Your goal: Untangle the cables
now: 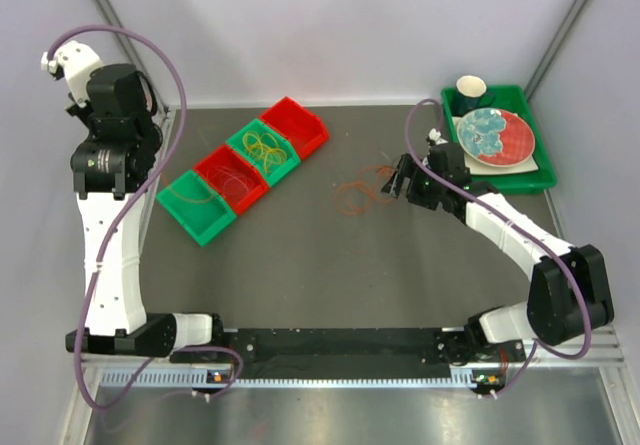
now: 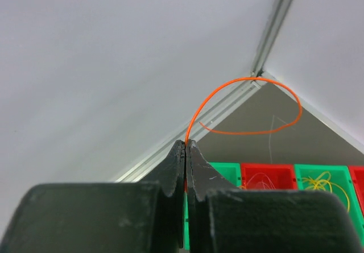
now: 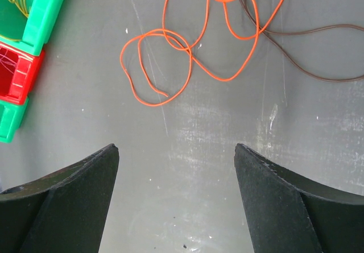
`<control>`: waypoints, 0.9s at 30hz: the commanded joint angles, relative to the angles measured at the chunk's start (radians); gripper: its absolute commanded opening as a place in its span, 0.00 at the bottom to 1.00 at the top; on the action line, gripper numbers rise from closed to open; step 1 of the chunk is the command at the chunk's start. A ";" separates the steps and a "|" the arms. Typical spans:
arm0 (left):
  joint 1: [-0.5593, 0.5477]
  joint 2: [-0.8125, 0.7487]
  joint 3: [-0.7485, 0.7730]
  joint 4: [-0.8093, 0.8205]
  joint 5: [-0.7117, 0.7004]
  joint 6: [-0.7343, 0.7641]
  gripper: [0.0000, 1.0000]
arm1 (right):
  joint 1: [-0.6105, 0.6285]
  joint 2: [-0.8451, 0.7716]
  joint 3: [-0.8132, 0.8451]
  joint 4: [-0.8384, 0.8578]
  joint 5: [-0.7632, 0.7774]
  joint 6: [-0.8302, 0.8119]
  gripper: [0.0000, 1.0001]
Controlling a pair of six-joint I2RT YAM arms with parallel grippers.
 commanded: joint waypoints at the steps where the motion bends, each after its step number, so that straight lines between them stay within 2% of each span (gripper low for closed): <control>1: 0.055 -0.023 0.000 0.057 0.004 0.003 0.00 | 0.017 0.012 0.019 0.066 -0.011 0.010 0.82; 11: 0.106 -0.063 -0.086 0.062 0.027 -0.026 0.00 | 0.040 0.047 0.015 0.094 -0.016 0.027 0.81; 19: 0.109 -0.016 -0.333 0.155 0.227 -0.147 0.00 | 0.052 0.060 -0.011 0.120 -0.016 0.041 0.81; 27: 0.118 0.000 -0.576 0.282 0.257 -0.238 0.00 | 0.052 0.052 -0.039 0.125 -0.005 0.041 0.81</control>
